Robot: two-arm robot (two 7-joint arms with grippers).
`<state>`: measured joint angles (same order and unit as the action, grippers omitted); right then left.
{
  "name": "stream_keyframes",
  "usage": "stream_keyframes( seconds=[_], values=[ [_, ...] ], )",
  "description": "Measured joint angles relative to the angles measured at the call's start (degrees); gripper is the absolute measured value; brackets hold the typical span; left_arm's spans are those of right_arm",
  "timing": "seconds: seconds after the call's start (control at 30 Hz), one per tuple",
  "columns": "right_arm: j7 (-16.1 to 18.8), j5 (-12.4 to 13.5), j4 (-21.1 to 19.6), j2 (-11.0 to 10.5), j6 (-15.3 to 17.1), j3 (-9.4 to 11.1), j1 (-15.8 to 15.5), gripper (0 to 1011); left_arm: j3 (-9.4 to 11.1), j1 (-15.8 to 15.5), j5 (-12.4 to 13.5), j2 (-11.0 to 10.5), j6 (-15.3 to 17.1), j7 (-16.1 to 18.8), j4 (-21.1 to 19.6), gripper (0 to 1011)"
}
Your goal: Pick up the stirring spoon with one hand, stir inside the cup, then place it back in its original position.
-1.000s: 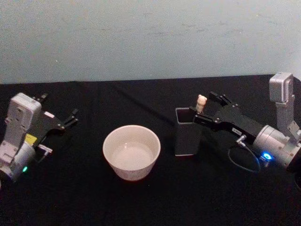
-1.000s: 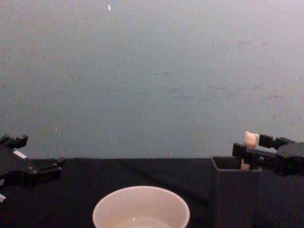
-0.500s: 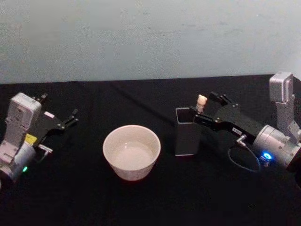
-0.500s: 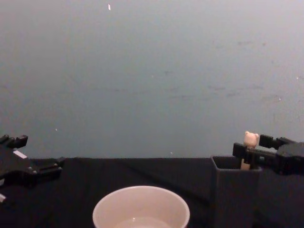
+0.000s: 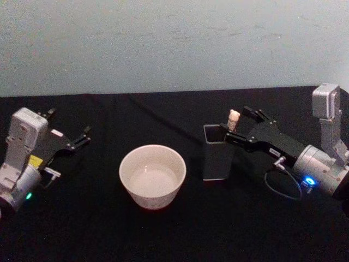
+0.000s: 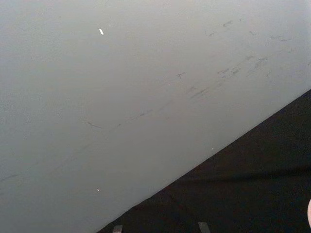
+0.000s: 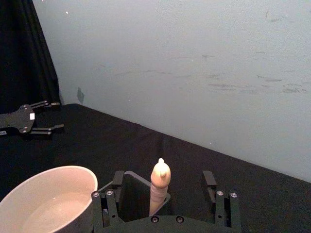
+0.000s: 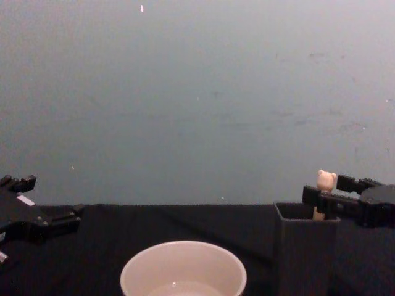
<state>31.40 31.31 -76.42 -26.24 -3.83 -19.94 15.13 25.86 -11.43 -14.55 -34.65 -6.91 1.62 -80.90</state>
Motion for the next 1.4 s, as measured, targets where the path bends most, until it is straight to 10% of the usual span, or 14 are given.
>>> stream_keyframes(
  seconds=[0.97, 1.4],
  values=[
    [0.01, 0.00, -0.01, 0.00, -0.06, 0.00, -0.02, 212, 0.00, 0.00, 0.00, 0.00, 0.00, 0.00, 0.00, 1001],
    [0.01, 0.00, -0.01, 0.00, -0.05, 0.00, -0.02, 210, 0.00, 0.00, 0.00, 0.00, 0.00, 0.00, 0.00, 1001]
  ],
)
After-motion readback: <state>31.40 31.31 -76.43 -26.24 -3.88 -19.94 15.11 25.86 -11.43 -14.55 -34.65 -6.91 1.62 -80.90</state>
